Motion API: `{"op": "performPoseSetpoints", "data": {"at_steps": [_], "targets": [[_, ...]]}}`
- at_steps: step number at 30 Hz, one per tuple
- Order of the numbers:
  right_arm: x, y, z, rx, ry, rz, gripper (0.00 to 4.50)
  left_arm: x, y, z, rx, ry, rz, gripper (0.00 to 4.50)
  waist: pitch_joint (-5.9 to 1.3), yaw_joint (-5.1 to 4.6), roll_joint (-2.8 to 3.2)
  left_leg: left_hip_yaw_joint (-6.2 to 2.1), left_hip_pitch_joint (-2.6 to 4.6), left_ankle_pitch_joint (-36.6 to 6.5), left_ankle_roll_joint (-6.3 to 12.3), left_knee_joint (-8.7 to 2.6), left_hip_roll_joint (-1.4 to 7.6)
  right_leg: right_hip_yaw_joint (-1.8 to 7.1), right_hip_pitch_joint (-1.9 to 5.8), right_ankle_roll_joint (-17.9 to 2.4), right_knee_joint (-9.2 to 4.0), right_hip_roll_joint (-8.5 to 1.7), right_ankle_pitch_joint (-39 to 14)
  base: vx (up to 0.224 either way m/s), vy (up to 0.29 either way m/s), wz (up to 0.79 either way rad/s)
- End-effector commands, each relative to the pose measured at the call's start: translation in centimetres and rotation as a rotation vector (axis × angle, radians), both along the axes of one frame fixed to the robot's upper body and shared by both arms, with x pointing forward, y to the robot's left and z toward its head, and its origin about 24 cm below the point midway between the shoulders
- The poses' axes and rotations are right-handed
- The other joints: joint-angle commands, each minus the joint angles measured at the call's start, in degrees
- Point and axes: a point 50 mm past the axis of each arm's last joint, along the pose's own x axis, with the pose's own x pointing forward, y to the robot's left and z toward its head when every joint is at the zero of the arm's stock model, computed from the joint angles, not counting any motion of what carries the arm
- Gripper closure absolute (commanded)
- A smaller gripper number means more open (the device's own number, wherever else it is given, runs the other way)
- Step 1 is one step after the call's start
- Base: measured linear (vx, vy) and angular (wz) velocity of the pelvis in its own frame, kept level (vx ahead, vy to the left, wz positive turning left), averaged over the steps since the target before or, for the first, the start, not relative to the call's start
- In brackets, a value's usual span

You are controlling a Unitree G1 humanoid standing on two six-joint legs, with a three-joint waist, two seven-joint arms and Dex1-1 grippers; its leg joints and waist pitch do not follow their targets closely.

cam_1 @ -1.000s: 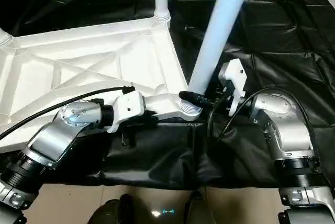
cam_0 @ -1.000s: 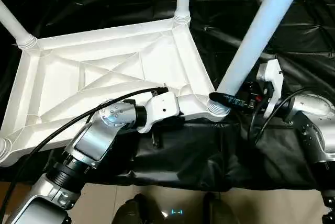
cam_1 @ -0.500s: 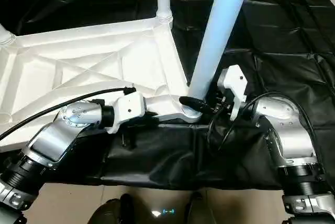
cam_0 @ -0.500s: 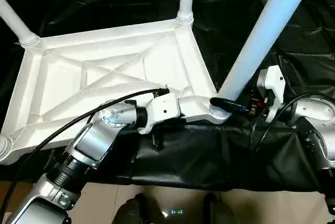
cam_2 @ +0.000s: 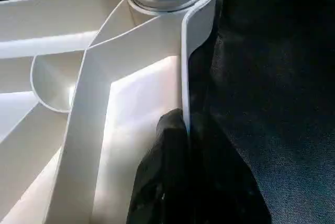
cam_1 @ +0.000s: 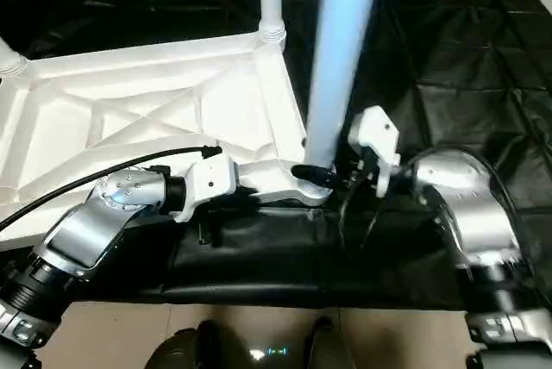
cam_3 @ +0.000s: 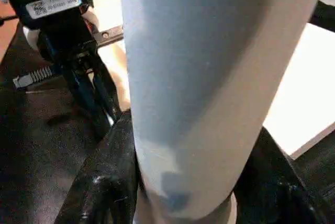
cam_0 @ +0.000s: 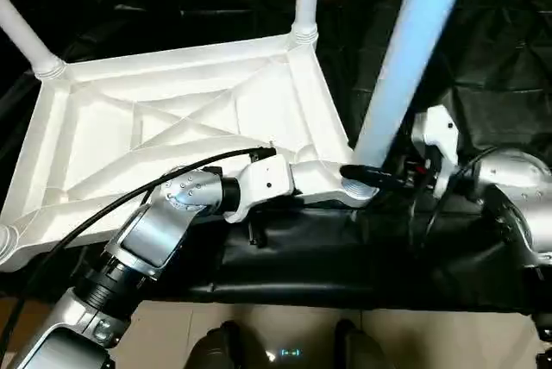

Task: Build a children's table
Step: Insert table leg to table base

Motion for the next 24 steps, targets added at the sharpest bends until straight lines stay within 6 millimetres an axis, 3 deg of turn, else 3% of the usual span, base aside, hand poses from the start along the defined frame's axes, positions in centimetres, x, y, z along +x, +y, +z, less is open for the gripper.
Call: {"op": "performPoseSetpoints", "data": {"at_steps": [1,8,24], "targets": [[-0.2,0.8,-2.8,0.013,0.139,0.005,2.61,-0.1,0.4,-1.5,0.049,0.040,0.037,4.50,-3.85,-0.12,-1.00,-0.28,1.44,-12.9,6.36,-3.36,0.33,-0.02,2.41,-16.2,-2.66,0.42,-12.4,0.000,0.000,0.00],[0.1,-0.3,-3.8,0.094,0.197,-0.076,2.62,-0.1,0.4,-1.5,0.049,0.041,0.039,4.50,-3.69,-0.59,-1.03,-0.47,1.51,-16.0,4.67,-3.70,0.37,-0.01,2.14,-14.9,-3.09,0.42,-15.7,0.000,0.000,0.00],[-2.3,-1.2,-5.9,0.138,0.253,-0.127,2.62,0.0,0.5,-1.6,0.049,0.043,0.045,4.50,-3.54,-0.32,-1.00,-0.50,1.52,-15.9,4.46,-3.99,0.47,0.06,2.01,-14.2,-3.26,0.48,-14.5,0.000,0.000,0.00]]}}
